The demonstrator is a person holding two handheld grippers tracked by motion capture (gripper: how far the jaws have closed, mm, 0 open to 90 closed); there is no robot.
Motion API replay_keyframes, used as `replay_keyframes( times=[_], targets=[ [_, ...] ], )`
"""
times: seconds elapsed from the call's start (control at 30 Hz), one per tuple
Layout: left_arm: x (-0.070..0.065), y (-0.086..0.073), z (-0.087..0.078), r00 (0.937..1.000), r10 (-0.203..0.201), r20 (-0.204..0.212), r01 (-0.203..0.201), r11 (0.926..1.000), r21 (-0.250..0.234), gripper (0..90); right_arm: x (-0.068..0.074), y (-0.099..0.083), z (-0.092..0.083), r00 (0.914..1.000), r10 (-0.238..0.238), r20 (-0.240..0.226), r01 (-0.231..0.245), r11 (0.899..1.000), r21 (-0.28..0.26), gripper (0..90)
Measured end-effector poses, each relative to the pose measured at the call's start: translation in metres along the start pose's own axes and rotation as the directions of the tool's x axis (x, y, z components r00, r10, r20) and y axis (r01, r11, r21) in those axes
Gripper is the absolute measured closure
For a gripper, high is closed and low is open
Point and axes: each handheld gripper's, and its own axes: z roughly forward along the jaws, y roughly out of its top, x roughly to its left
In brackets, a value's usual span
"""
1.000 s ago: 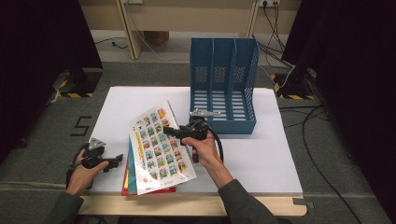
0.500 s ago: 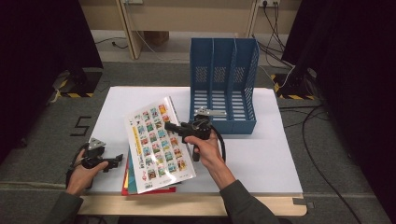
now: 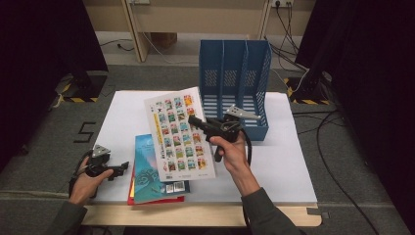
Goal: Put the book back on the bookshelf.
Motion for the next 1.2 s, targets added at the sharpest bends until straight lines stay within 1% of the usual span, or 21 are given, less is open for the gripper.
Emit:
replay_keyframes(
  times=[0.1,0.13,0.2,0.23,0.37,0.47,0.5,0.53,0.67,0.77,0.8,0.83,0.87,0.93,1.0,1.03,1.07,1.1,1.13,1.17,1.2],
  targets=[
    [0.0,0.0,0.0,1.0,0.001,0.001,-0.001,1.0,0.0,13.6,0.0,0.003,-0.011,0.9999,-0.01,0.012,0.011,1.0,-0.019,70.1],
    [0.0,0.0,0.0,1.0,0.001,0.001,-0.001,1.0,0.0,13.6,0.0,0.004,-0.015,1.0,0.0,0.008,0.0,1.0,-0.03,70.1],
    [0.0,0.0,0.0,1.0,0.001,0.001,-0.001,1.0,0.0,13.7,0.0,0.006,-0.021,0.9998,0.007,0.019,-0.006,0.999,-0.043,70.1],
    [0.0,0.0,0.0,1.0,0.001,0.001,-0.001,1.0,0.0,13.6,-0.001,0.007,-0.024,0.9999,-0.001,0.015,0.001,0.999,-0.05,70.2],
    [0.0,0.0,0.0,1.0,0.001,0.002,-0.001,1.0,0.0,13.5,0.0,0.011,-0.033,0.9991,-0.019,0.038,0.021,0.997,-0.078,70.1],
    [0.0,0.0,0.0,1.0,0.001,0.001,-0.001,1.0,0.0,13.3,-0.001,0.011,-0.039,0.9987,-0.011,0.049,0.015,0.995,-0.096,70.2],
    [0.0,0.0,0.0,1.0,0.001,0.002,-0.001,1.0,0.0,13.3,-0.002,0.011,-0.041,0.9991,0.012,0.042,-0.007,0.995,-0.102,70.2],
    [0.0,0.0,0.0,1.0,0.001,0.001,-0.001,1.0,0.0,13.3,-0.004,0.011,-0.043,0.9988,0.018,0.045,-0.013,0.994,-0.111,70.2],
    [0.0,0.0,0.0,1.0,0.002,0.002,-0.002,1.0,0.0,13.3,-0.005,0.012,-0.052,0.9974,-0.008,0.072,0.017,0.992,-0.121,70.2],
    [0.0,0.0,0.0,1.0,0.003,0.003,-0.003,1.0,-0.001,13.3,-0.008,0.014,-0.06,0.9968,0.014,0.078,-0.003,0.99,-0.143,70.1],
    [0.0,0.0,0.001,1.0,0.003,0.003,-0.003,1.0,-0.001,13.2,-0.008,0.015,-0.063,0.9963,0.008,0.086,0.005,0.989,-0.147,70.2],
    [0.0,0.0,0.001,1.0,0.002,0.003,-0.002,1.0,-0.001,13.2,-0.008,0.017,-0.066,0.9944,-0.017,0.105,0.032,0.989,-0.143,70.1],
    [0.0,0.0,0.001,1.0,0.001,0.003,-0.001,1.0,-0.002,13.1,-0.007,0.017,-0.068,0.9926,-0.024,0.119,0.041,0.99,-0.137,70.1],
    [-0.001,0.0,0.001,1.0,0.002,0.003,-0.002,1.0,-0.002,13.0,-0.009,0.017,-0.072,0.9917,-0.023,0.127,0.04,0.989,-0.141,70.1],
    [-0.001,0.0,0.001,1.0,0.002,0.004,-0.002,1.0,-0.002,12.9,-0.011,0.017,-0.078,0.9867,-0.049,0.155,0.07,0.989,-0.134,70.1],
    [-0.001,0.0,0.001,1.0,0.002,0.004,-0.002,1.0,-0.002,12.8,-0.011,0.017,-0.078,0.9867,-0.049,0.155,0.07,0.989,-0.134,70.1],
    [-0.001,0.0,0.001,1.0,0.003,0.005,-0.003,1.0,-0.002,12.8,-0.01,0.017,-0.085,0.9793,-0.085,0.184,0.109,0.986,-0.124,70.1],
    [-0.001,0.0,0.001,1.0,0.003,0.006,-0.003,1.0,-0.003,12.8,-0.011,0.016,-0.086,0.9754,-0.107,0.193,0.13,0.985,-0.114,70.1],
    [-0.001,0.0,0.001,1.0,0.003,0.006,-0.003,1.0,-0.003,12.7,-0.011,0.016,-0.086,0.9754,-0.107,0.193,0.13,0.985,-0.114,70.1],
    [-0.001,0.0,0.001,1.0,0.003,0.006,-0.003,1.0,-0.002,12.7,-0.011,0.012,-0.091,0.9706,-0.126,0.205,0.148,0.984,-0.097,70.1],
    [-0.001,0.0,0.001,1.0,0.004,0.006,-0.004,1.0,-0.003,12.7,-0.011,0.01,-0.092,0.9706,-0.13,0.203,0.152,0.984,-0.096,70.1]
  ],
)
